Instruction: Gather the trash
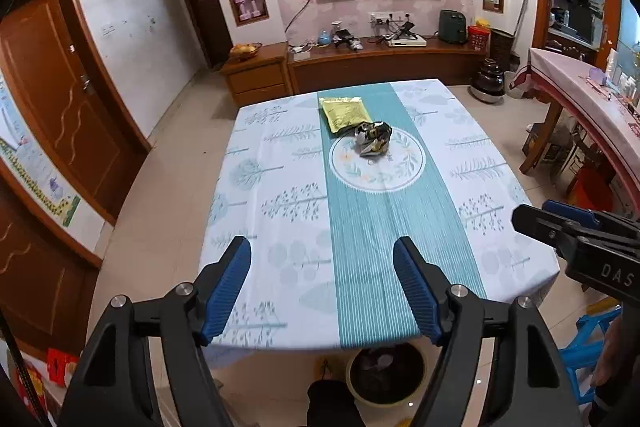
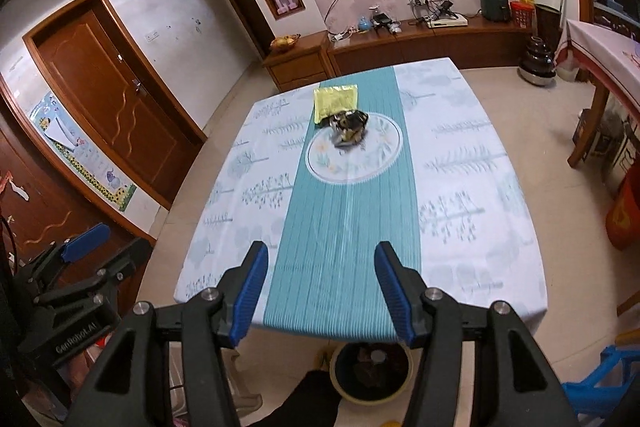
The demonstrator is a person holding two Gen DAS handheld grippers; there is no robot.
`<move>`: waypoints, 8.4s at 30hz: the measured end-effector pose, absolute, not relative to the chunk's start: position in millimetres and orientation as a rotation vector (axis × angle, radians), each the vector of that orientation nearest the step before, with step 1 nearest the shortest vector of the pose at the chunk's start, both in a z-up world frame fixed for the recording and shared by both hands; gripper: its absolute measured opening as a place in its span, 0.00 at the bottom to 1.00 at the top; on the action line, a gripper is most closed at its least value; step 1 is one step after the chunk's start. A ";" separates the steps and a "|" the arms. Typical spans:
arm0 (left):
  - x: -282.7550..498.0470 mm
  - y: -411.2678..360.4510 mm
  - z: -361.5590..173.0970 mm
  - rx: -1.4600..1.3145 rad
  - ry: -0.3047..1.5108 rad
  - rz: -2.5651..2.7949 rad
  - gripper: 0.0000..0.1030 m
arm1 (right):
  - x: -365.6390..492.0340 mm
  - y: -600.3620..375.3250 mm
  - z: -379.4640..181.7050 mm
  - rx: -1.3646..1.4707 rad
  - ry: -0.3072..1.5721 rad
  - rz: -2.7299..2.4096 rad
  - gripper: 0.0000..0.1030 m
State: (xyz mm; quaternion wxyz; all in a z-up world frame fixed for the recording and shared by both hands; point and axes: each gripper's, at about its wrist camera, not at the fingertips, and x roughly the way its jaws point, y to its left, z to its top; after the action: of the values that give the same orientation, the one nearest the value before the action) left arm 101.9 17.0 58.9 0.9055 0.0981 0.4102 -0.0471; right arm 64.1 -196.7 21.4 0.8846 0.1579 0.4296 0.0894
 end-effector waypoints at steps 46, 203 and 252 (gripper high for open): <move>616.9 -13.9 -162.5 -0.103 1.433 -0.432 0.78 | 424.5 -231.7 -161.9 0.667 1.162 -0.237 0.55; 41.0 14.3 -519.8 0.127 1.665 -0.271 0.58 | -43.3 -170.4 -488.5 0.669 1.573 -0.110 0.58; 19.7 42.2 -190.5 0.038 1.324 -0.152 0.90 | -43.4 -163.6 -216.9 0.392 1.327 0.018 0.83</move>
State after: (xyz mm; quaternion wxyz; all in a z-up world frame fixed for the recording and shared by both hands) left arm 19.7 42.2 -190.5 0.7858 0.0177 0.6142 -0.0705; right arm -43.4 -163.6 -216.9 0.7701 0.1806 0.6118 0.0082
